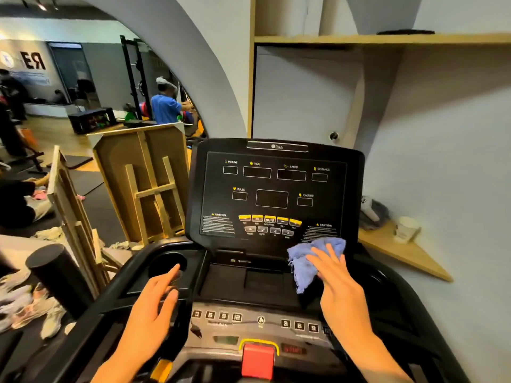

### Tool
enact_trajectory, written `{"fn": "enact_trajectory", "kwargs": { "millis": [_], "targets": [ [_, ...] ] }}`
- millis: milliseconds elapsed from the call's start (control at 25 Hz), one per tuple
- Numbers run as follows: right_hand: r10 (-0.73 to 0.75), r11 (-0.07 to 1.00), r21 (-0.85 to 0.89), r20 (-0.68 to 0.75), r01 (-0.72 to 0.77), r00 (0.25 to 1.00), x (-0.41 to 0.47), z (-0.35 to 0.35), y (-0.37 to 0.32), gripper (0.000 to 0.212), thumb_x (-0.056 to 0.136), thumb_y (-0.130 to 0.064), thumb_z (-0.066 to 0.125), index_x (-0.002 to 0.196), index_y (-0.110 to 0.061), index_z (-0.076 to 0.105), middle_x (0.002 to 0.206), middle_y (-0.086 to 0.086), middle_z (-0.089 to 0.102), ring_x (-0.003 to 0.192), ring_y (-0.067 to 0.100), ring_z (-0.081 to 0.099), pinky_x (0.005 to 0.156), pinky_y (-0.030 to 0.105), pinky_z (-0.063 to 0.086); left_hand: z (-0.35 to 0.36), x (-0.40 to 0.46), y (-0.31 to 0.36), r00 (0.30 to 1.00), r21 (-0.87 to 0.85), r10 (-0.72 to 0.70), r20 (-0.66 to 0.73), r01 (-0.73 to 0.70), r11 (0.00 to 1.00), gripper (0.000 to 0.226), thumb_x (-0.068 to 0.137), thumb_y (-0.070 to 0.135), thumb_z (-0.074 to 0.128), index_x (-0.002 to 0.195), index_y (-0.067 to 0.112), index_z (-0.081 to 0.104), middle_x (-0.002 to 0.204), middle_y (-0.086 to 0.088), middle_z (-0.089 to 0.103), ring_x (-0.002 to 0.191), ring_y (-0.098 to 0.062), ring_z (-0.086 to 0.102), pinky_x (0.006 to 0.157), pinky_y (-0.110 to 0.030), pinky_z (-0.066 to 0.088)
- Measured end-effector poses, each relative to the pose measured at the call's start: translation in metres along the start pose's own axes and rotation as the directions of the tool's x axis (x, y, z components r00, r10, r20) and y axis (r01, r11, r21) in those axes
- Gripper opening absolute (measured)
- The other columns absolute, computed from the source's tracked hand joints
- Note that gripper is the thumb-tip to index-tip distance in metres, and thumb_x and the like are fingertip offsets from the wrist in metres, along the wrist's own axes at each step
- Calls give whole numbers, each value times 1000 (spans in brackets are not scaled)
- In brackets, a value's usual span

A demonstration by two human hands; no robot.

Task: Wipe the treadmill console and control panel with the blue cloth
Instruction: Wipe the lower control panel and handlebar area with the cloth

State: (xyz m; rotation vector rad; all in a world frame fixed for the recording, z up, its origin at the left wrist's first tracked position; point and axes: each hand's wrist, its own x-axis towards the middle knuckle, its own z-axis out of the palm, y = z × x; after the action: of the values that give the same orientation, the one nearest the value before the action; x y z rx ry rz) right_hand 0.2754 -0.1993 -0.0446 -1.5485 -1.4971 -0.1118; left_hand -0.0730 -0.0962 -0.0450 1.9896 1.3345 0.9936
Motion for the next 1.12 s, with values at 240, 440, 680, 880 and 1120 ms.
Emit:
{"fn": "enact_trajectory", "kwargs": {
  "millis": [240,440,680,880,1120],
  "targets": [
    [83,996,-14,-38,-84,996,-56,-30,1,67,82,28,61,136,-11,64,152,-10,47,150,18,35,124,38,24,-3,-44,-9,998,7,-59,-8,59,998,50,99,20,51,145,38,42,120,24,53,112,13,50,100,-29,38],
    [215,977,-3,-61,-215,975,-103,-26,-9,43,93,-5,67,135,-2,58,139,-3,61,139,-5,44,117,29,37,-6,-65,-42,994,57,-76,73,72,996,51,99,21,50,148,34,40,132,4,55,119,-17,55,99,-34,41],
    [392,906,-148,-62,-397,918,-159,-19,-13,48,89,22,55,130,0,65,139,13,61,140,27,49,121,27,29,-10,-78,-64,981,38,-48,190,41,998,52,99,17,51,144,39,38,129,3,54,116,-12,50,97,-31,40],
    [671,725,60,-287,-686,684,-191,-54,-6,32,105,-11,48,121,12,62,120,21,63,115,-2,61,95,10,40,-7,-83,-74,969,58,-33,243,20,998,56,96,15,57,140,42,35,133,-3,54,117,-14,49,95,-31,38],
    [601,741,-107,-336,-663,725,-221,-88,-14,56,86,-41,75,134,-13,64,126,8,68,117,-2,59,106,16,42,6,-90,-82,949,179,-62,310,6,984,63,87,43,56,145,42,34,126,-8,58,111,-25,58,86,-36,46]
  ]
}}
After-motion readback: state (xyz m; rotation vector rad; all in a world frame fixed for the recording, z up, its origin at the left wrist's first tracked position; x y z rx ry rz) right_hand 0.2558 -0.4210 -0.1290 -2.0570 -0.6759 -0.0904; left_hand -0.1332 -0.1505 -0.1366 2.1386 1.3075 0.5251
